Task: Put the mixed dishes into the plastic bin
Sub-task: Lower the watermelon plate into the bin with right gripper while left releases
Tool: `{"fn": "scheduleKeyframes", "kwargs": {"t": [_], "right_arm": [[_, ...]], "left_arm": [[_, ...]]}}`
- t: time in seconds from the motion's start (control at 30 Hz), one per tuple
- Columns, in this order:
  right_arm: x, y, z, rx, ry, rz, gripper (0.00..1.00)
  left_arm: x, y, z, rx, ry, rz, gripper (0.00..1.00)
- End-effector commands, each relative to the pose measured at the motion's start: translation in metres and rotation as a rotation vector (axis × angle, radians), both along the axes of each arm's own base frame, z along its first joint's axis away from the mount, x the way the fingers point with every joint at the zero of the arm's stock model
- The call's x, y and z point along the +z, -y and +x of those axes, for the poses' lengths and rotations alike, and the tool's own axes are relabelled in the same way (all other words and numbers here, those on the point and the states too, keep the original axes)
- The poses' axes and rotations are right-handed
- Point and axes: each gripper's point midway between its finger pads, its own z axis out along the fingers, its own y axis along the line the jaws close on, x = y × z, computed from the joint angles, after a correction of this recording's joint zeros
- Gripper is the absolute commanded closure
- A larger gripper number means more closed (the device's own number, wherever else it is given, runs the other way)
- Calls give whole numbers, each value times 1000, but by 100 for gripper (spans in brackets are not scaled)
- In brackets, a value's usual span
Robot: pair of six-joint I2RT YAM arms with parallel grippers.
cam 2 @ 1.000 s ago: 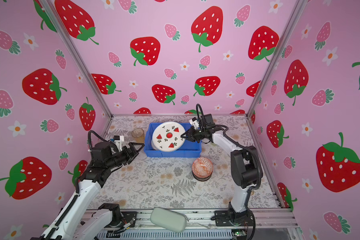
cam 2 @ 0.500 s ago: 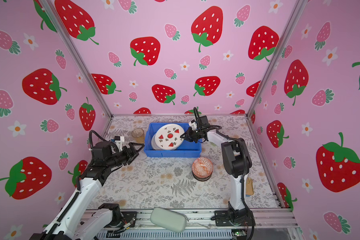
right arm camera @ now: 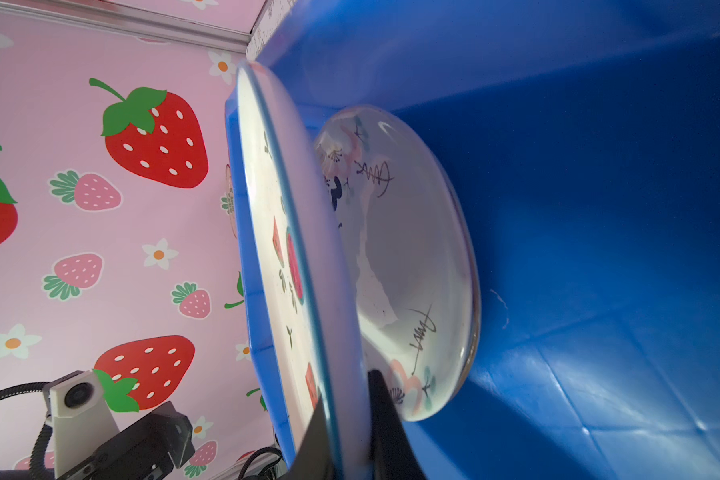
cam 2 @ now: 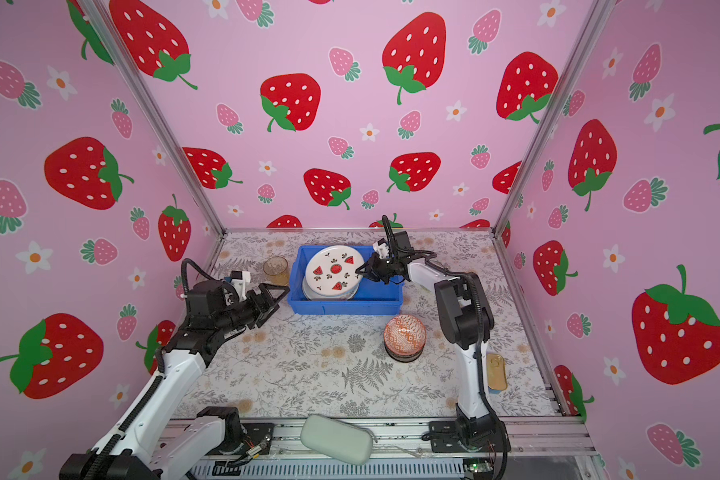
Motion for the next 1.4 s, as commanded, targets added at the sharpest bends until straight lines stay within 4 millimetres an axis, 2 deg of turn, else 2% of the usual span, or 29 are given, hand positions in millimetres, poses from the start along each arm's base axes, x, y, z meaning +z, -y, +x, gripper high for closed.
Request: {"fn": "scheduleKeyframes", "kwargs": {"t": [0.0,0.6,0.97,1.17,1.27,1.37], "right_arm": [[32,-16,14,5,79,83,100],[5,-31,15,-2,36,51,99],[-6,-27,16,-18,35,-1,78],[-9,-20,16,-30,51,-52,72],[-10,-19,16,-29,52,-62,64],[-12,-18,16,-31,58,-76,62]], "left_arm": [[0,1,0,-18,19,-8,7],[-12,1,0,-23,-1,-17,8],[-17,1,0,-22,-10,-25,8],[-17,1,0,-24,-12,-26,8],[-18,1,0,-24,-12,-28,8],[-17,1,0,-25,-12,-30,8]]}}
